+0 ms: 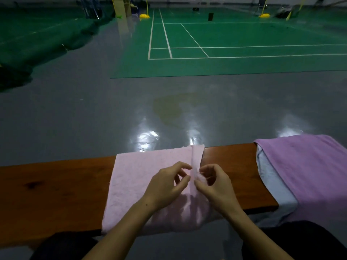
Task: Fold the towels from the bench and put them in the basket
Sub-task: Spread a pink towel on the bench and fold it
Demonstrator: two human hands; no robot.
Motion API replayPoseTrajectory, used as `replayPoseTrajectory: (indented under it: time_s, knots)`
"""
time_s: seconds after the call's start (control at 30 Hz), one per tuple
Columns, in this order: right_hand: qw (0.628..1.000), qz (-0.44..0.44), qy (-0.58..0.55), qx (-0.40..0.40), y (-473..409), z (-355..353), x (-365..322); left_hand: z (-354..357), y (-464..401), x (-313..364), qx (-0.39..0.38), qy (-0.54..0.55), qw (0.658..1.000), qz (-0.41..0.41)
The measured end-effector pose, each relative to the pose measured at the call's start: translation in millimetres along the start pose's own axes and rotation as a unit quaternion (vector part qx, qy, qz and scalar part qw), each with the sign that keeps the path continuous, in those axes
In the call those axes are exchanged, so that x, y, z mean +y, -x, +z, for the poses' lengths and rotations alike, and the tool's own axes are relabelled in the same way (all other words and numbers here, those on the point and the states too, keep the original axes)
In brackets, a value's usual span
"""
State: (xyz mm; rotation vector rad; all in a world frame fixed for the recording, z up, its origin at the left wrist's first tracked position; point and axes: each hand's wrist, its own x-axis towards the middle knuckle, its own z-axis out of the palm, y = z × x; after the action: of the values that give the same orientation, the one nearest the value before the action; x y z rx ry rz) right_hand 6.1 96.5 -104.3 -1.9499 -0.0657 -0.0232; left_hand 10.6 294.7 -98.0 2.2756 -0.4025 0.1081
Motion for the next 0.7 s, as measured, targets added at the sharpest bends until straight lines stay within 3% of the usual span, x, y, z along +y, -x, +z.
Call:
replayPoseTrajectory:
  time_s: [0.27, 0.5, 0.6, 0.7]
  knots:
    - [0.992, -0.070, -0.063, -0.087, 6, 7, -20, -23, -17, -8, -0.141, -0.032, 0.989, 0.003]
    - [0.979, -0.024, -0.052, -0.196, 13, -13, -29, -38, -18, -18, -0.112, -0.007, 0.994, -0.006]
    - [0.963, 0.017, -0.008, -0.271, 18, -25, -25, -47, -15, -24, -0.091, 0.017, 0.996, -0.010]
    - [0.957, -0.004, 0.052, -0.286, 23, -30, -19, -55, -11, -22, -0.078, 0.057, 0.995, -0.020]
